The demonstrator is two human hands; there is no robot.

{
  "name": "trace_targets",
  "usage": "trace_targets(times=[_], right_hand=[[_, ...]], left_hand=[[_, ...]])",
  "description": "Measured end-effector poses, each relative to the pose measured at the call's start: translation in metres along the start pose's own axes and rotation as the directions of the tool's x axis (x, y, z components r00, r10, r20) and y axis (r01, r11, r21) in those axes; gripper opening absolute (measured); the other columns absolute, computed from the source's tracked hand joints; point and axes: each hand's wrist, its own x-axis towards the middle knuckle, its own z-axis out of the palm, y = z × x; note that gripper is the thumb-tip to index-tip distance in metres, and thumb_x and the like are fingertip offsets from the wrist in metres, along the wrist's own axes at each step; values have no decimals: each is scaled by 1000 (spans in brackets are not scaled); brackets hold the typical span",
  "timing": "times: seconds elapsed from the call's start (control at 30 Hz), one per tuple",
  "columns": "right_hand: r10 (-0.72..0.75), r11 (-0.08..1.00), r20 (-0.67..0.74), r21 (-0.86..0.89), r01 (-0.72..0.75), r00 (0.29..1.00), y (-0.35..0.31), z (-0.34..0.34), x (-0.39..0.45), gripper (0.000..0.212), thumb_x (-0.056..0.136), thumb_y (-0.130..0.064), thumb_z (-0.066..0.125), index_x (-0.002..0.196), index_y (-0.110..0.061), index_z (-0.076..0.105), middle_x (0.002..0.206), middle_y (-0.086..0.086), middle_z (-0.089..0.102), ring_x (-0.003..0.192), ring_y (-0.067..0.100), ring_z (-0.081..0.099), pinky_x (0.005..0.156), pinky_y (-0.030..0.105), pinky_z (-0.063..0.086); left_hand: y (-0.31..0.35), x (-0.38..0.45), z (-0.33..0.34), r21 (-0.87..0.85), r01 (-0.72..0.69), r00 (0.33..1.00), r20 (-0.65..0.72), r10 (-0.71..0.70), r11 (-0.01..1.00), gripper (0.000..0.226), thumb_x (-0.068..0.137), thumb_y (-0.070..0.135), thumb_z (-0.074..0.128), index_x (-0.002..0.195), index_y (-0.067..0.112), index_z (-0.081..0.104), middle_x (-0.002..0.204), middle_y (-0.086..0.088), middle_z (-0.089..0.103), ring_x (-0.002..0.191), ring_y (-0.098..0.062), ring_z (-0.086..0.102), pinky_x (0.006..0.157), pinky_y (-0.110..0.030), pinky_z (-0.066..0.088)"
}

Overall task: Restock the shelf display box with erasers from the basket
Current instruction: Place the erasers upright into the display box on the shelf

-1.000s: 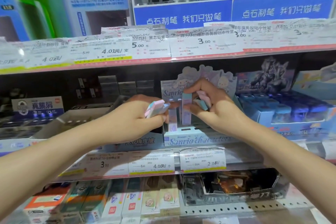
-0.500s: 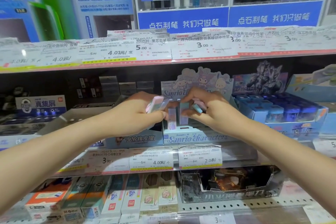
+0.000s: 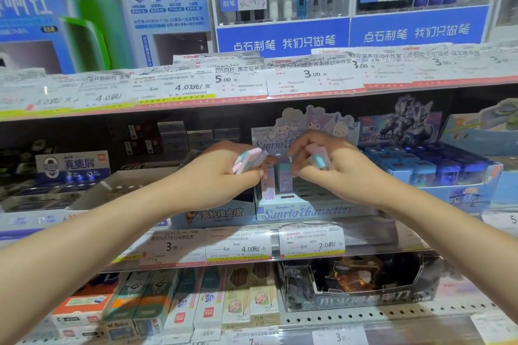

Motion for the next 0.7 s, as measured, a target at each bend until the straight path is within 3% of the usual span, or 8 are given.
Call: trace_targets(times=[0.03,0.1,0.23,0.4,0.53,0.6,0.63,0.7], right_hand=[[51,981,-21,188,-46,998,-4,-1,-1,12,84,-7,56,85,-18,54,67,-3,63,47,10,50,43,21,41],[155,862,40,483,-155,987,-8,-5,-3,18,85,3,52,77,-13,51,45,-11,49,37,5,35,36,15,27],[139,691,203,681,-242,969,-14,-6,-6,18,76,-4,62,63,-14,53,45,-6,46,36,4,29,35,15,19],[101,640,215,734,-229,971,-20,-4,-6,17,79,-6,55,66,-11,45,38,-10,43,34,-1,28,36,12,18],[62,608,211,767,-205,975,-19,-1,-5,17,66,-11,73,56,-14,60,39,-5,54,31,0,39,32,8,23],[31,594,223,780,-198,974,-17,1,-3,27,53,-29,81,67,-10,68,49,-1,61,34,2,45,31,9,26],[24,594,237,778,-204,971,-16,3,-2,38,50,-35,82,72,-7,68,50,2,61,34,2,45,31,9,27],[57,611,219,764,-207,974,-17,5,-3,34,49,-28,82,72,-8,67,48,0,59,32,2,43,31,9,26]], left_hand=[[-1,0,0,4,-40,999,-24,40,999,40,90,31,52,57,13,38,39,4,37,41,-7,30,50,-26,26],[0,0,1,-4,-112,989,-101,111,994,38,84,37,47,64,5,45,48,-1,37,47,-6,30,52,-27,26],[6,0,3,-108,-178,967,-201,154,978,48,82,40,49,70,-7,52,54,-3,37,48,-8,30,50,-26,26],[16,-5,11,-443,-90,995,-77,62,892,37,89,29,57,58,12,48,44,8,38,38,-6,29,40,-13,25],[16,-5,12,-640,144,984,173,-41,755,49,77,47,57,85,-1,63,53,1,51,37,-7,38,35,-15,27],[15,-6,13,-708,221,962,272,-30,671,49,78,47,59,96,2,66,62,-3,57,35,-5,39,32,-14,28],[15,-7,13,-721,236,955,297,-16,652,42,79,46,60,93,8,69,65,-5,58,34,-6,38,31,-13,27],[14,-9,15,-714,231,950,312,5,661,27,82,43,61,81,18,71,67,-6,56,36,-7,36,31,-13,27]])
